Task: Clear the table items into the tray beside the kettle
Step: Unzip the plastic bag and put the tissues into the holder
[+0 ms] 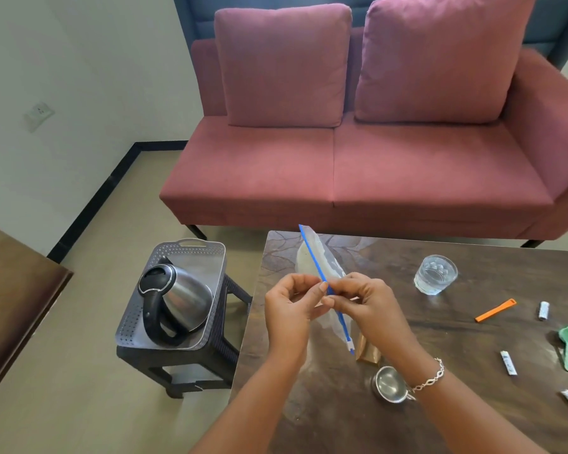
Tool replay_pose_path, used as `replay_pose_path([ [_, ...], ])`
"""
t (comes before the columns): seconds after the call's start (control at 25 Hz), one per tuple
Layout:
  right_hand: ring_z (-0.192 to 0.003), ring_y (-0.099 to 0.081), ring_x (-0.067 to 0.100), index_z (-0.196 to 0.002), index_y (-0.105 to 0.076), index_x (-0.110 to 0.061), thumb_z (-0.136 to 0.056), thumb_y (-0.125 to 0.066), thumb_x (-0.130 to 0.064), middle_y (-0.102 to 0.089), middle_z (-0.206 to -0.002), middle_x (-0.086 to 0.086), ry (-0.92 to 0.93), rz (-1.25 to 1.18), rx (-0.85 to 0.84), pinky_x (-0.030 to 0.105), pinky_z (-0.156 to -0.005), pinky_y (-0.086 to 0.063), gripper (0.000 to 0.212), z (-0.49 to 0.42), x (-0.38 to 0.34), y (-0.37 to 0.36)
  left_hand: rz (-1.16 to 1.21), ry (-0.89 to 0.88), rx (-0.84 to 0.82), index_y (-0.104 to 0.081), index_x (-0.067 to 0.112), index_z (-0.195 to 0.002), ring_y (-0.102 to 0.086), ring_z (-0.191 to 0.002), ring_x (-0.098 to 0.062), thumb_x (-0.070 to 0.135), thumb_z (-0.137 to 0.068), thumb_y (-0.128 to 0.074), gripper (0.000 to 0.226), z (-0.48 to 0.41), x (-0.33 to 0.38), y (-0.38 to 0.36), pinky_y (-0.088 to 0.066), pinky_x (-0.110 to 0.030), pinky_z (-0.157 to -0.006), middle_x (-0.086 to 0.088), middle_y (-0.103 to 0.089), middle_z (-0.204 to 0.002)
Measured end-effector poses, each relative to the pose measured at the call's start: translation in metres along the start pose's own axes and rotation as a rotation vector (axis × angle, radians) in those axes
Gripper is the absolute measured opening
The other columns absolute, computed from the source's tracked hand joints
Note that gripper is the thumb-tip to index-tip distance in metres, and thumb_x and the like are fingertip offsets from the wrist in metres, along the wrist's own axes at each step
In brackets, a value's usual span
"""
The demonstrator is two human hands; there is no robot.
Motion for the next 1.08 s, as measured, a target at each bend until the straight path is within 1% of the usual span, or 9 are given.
replay_pose_path([
  [0.04,-0.063,-0.056,0.0,-0.077,-0.072,-0.036,-0.074,-0.074,-0.004,-0.059,-0.063,-0.013,-0.004,-0.048,-0.012,0.025,-0.07,-0.054,0.032,0.001,0.0,0.0,0.021,0.01,-0.006,-0.065,0.006,-0.075,-0.067,-0.065,-0.013,-0.001,-0.079,-0.067,0.009,0.0,-0.001,0.001,-0.06,-0.031,-0.065,-0.002,-0.068,-0.066],
  [0.12,-0.061,-0.056,-0.003,-0.075,-0.071,-0.038,-0.072,-0.075,-0.005,-0.062,-0.063,-0.018,-0.002,-0.097,-0.027,0.02,-0.067,-0.052,0.034,0.001,0.002,0.002,0.044,0.024,-0.024,-0.065,0.004,-0.077,-0.068,-0.065,-0.012,0.002,-0.079,-0.068,0.004,0.002,-0.002,0.001,-0.059,-0.028,-0.064,0.0,-0.069,-0.065],
  [0.2,-0.062,-0.058,-0.003,-0.077,-0.072,-0.035,-0.071,-0.075,-0.006,-0.063,-0.064,-0.016,-0.002,-0.101,-0.033,0.017,-0.066,-0.052,0.029,-0.001,0.004,0.001,0.051,0.031,-0.009,-0.066,0.004,-0.078,-0.068,-0.065,-0.012,0.003,-0.08,-0.067,0.003,0.002,-0.003,0.002,-0.058,-0.026,-0.062,-0.001,-0.069,-0.066],
  [0.32,-0.068,-0.06,0.004,-0.088,-0.075,-0.02,-0.075,-0.073,-0.009,-0.061,-0.07,-0.009,-0.01,-0.082,-0.019,0.02,-0.068,-0.052,0.018,-0.002,0.006,0.0,0.06,0.042,0.014,-0.065,0.003,-0.079,-0.069,-0.068,-0.015,0.002,-0.083,-0.064,0.005,0.003,-0.004,0.002,-0.058,-0.025,-0.061,-0.005,-0.069,-0.071],
  [0.4,-0.067,-0.06,0.003,-0.095,-0.074,-0.013,-0.079,-0.069,-0.01,-0.06,-0.072,-0.009,-0.01,-0.064,-0.009,0.018,-0.064,-0.051,0.017,-0.002,0.007,0.0,0.048,0.043,0.016,-0.065,0.001,-0.081,-0.07,-0.071,-0.019,0.001,-0.085,-0.06,0.006,0.003,-0.003,0.001,-0.058,-0.026,-0.062,-0.009,-0.07,-0.075],
  [0.52,-0.063,-0.059,-0.003,-0.096,-0.074,-0.01,-0.083,-0.066,-0.007,-0.06,-0.071,-0.011,-0.002,-0.023,-0.004,0.014,-0.061,-0.049,0.016,-0.001,0.007,0.001,0.018,0.04,0.015,-0.063,-0.001,-0.084,-0.07,-0.072,-0.021,-0.001,-0.087,-0.057,0.007,0.004,-0.003,-0.001,-0.059,-0.027,-0.062,-0.013,-0.069,-0.08],
  [0.72,-0.061,-0.058,-0.001,-0.09,-0.075,-0.011,-0.081,-0.068,-0.008,-0.063,-0.07,-0.012,0.045,0.117,0.051,0.007,-0.059,-0.044,0.013,0.001,0.001,0.001,-0.001,0.04,0.025,-0.061,0.003,-0.073,-0.069,-0.064,-0.015,-0.006,-0.082,-0.06,0.013,0.006,-0.002,-0.004,-0.056,-0.022,-0.056,-0.009,-0.067,-0.07],
  [0.88,-0.068,-0.062,0.009,-0.092,-0.075,-0.012,-0.082,-0.067,-0.009,-0.065,-0.072,-0.006,0.078,0.206,0.035,0.021,-0.064,-0.05,0.014,0.002,-0.003,0.0,-0.033,0.031,0.056,-0.058,0.003,-0.069,-0.067,-0.061,-0.015,-0.008,-0.082,-0.058,0.017,0.006,-0.003,-0.003,-0.057,-0.024,-0.056,-0.01,-0.065,-0.067],
  [1.08,-0.072,-0.062,0.013,-0.097,-0.074,-0.008,-0.082,-0.067,-0.007,-0.069,-0.08,0.002,0.061,0.218,-0.009,0.027,-0.072,-0.053,0.016,0.001,-0.003,-0.002,-0.062,0.017,0.082,-0.061,0.007,-0.062,-0.066,-0.055,-0.015,-0.009,-0.08,-0.058,0.025,0.007,-0.003,0.0,-0.056,-0.024,-0.053,-0.004,-0.066,-0.059],
])
Point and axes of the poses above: each hand's wrist, its own z-axis away from the middle knuckle, its own y-axis out of the back of the hand, x = y × z, the point moved 3 cm from there along -z, towards the middle knuckle
